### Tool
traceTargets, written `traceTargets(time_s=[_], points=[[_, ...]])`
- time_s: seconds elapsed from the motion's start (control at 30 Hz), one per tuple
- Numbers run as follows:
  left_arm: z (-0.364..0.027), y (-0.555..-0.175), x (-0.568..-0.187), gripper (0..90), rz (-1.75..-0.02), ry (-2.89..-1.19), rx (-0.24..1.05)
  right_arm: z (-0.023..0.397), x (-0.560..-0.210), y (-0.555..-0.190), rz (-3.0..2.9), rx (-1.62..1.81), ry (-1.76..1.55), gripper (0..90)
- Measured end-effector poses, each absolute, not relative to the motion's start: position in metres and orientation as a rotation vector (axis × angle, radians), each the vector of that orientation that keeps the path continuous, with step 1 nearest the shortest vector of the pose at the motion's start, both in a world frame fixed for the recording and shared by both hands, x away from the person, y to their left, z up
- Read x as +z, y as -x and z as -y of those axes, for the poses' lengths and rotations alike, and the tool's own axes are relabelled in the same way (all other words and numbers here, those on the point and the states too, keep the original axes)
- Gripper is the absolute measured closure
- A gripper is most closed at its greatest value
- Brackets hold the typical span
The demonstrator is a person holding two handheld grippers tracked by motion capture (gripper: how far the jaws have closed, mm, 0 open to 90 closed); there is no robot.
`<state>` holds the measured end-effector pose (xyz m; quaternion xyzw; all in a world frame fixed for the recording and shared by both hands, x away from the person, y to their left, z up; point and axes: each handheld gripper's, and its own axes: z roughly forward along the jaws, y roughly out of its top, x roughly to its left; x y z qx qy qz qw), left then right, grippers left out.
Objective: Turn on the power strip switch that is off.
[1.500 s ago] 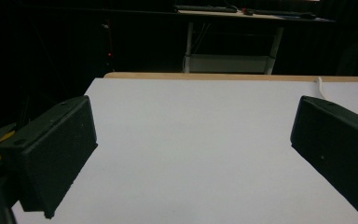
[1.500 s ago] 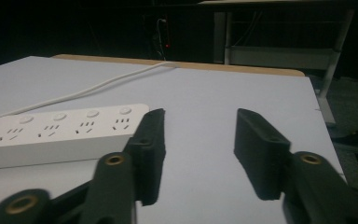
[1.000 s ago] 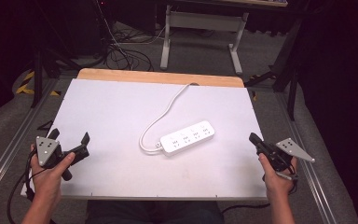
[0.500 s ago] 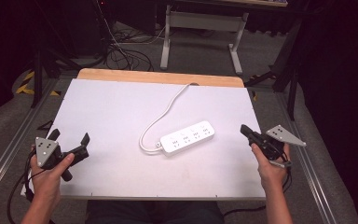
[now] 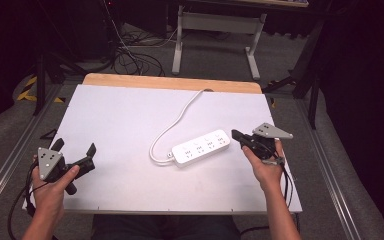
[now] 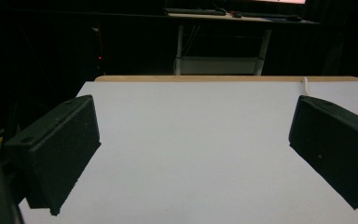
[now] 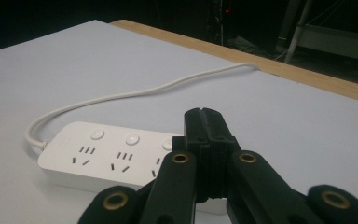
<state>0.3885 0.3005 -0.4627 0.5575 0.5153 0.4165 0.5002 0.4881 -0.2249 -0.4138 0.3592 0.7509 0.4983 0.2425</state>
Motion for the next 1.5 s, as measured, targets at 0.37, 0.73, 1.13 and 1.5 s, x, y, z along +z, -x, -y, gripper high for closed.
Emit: traceTargets(time_s=[0.37,0.73,1.13,1.5], points=[[-0.299,-0.388,-0.463,2.8,-1.229,-1.362,0.998,0.191,-0.424,-0.508,-2.161,1.295,-0.951,90.0],[-0.300,-0.385,-0.464,3.1,-1.219,-1.369,0.998,0.166,-0.440,-0.527,-2.275,1.182,-0.999,90.0],[-0.300,-0.384,-0.464,3.3,-1.208,-1.385,0.991,0.149,-0.461,-0.547,-2.318,1.091,-1.055,90.0],[-0.301,-0.383,-0.463,3.5,-1.205,-1.380,0.993,0.148,-0.464,-0.547,-2.304,1.102,-1.064,90.0]])
